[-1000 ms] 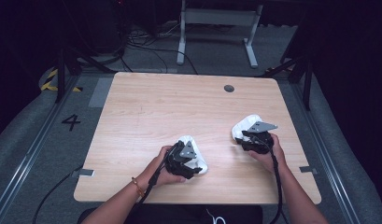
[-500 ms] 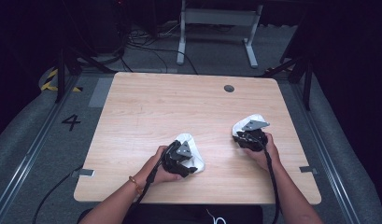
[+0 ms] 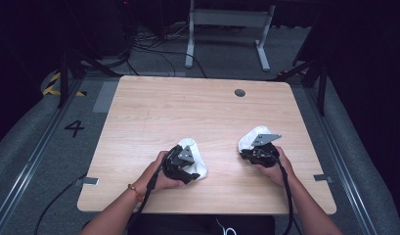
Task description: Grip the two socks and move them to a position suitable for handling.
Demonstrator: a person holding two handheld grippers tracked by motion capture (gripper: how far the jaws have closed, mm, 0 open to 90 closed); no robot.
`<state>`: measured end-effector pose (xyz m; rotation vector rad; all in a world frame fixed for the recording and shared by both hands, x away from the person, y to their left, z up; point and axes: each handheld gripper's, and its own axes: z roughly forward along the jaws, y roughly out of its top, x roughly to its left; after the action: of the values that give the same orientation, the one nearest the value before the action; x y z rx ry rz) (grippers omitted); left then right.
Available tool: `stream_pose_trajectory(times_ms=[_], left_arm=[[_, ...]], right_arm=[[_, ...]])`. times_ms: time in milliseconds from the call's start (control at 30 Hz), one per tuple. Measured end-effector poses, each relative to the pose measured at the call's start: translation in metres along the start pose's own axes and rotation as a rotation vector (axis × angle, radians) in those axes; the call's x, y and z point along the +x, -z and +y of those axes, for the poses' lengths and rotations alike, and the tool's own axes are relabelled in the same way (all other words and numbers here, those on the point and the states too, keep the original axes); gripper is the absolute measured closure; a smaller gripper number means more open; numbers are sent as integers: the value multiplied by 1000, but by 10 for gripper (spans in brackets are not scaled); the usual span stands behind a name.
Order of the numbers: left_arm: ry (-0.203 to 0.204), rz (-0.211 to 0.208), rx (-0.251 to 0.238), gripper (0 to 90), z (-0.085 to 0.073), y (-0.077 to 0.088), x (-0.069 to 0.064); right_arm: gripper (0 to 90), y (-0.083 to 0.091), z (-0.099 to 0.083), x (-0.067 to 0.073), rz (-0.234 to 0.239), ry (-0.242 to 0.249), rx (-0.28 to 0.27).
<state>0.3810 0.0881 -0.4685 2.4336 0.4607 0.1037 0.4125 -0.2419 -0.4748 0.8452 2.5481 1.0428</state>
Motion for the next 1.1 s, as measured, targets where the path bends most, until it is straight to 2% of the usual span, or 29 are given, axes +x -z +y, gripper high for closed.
stream_pose_trajectory(times_ms=[200,333,400,467,500,567,600,633,733,767,800,833,933,967,1100], left_arm=[[2,-14,18,438,-5,6,-1],[-5,-39,22,430,-9,10,-4],[-19,-32,34,416,-9,15,-6],[-55,6,26,389,-9,25,-9],[-62,28,8,376,-8,31,-8],[-36,48,-37,347,-9,41,-4],[-13,66,-58,338,-9,47,-1],[9,83,-72,334,-11,50,2],[58,100,-86,326,-14,53,11],[67,113,-78,328,-15,52,14],[67,113,-78,328,-15,52,14],[80,132,-59,338,-17,48,19],[110,109,-42,403,-19,41,29],[109,120,-20,416,-19,38,33],[102,119,9,431,-15,25,36]], right_arm=[[801,8,-6,28,92,60,9],[748,18,-12,48,133,112,28],[724,23,-15,54,139,133,37],[682,32,-19,58,143,141,27],[662,37,-20,58,137,132,10],[609,48,-20,53,115,106,-36],[613,55,-20,49,100,73,-67],[608,61,-19,42,63,35,-95],[626,66,-19,25,-72,-17,-82],[629,64,-20,20,-102,-34,-73],[629,64,-20,20,-102,-34,-73],[643,59,-23,9,-150,-63,-57],[644,50,-24,-2,-175,-97,-51],[644,48,-24,-4,-174,-106,-52],[645,35,-17,-8,-166,-97,-36]])
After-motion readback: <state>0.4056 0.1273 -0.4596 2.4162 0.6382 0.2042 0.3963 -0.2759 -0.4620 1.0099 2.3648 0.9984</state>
